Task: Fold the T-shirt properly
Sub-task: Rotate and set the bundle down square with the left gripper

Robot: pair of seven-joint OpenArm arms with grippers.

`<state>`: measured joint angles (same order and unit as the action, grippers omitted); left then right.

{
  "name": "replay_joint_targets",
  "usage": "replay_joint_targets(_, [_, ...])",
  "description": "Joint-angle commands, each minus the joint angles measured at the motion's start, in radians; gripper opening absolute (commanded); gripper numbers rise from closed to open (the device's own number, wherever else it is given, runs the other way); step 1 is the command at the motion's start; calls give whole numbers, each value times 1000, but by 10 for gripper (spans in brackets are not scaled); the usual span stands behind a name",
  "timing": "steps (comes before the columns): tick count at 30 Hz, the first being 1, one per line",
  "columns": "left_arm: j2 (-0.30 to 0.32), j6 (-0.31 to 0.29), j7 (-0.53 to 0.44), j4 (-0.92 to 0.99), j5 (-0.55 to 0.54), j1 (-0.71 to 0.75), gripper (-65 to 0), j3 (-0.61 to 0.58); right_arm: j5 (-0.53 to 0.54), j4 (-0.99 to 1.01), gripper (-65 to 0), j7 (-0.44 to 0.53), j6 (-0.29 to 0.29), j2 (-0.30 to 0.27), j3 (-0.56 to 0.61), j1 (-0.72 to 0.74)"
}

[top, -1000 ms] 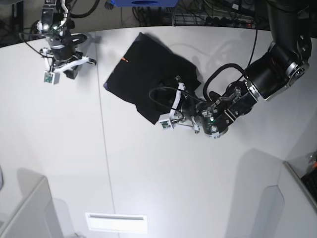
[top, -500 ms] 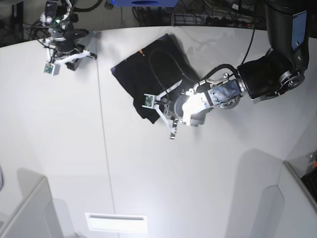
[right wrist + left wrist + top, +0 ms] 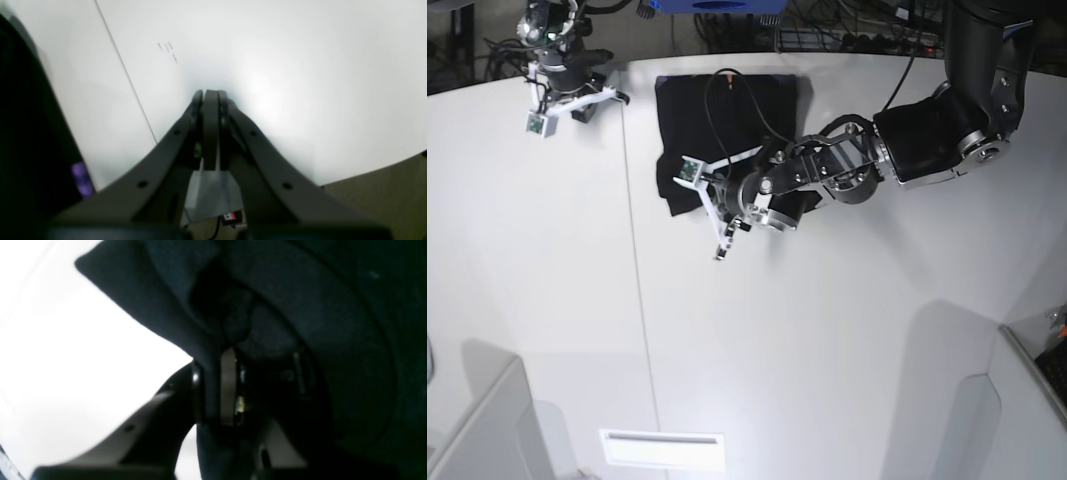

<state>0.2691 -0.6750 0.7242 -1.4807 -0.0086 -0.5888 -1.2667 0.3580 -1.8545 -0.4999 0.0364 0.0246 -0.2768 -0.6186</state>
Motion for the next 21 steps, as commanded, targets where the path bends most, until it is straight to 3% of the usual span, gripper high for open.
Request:
replay_joint_targets(1, [-8,-5,-12,-8,-9,-16,-650,3,-1,-14,-650,17,0,-4,-2,-5])
replay_joint_targets(21, [-21,-5,19,65,-18,-47,-650,3,-1,-14,-650,17,-2,-7,-2,-2])
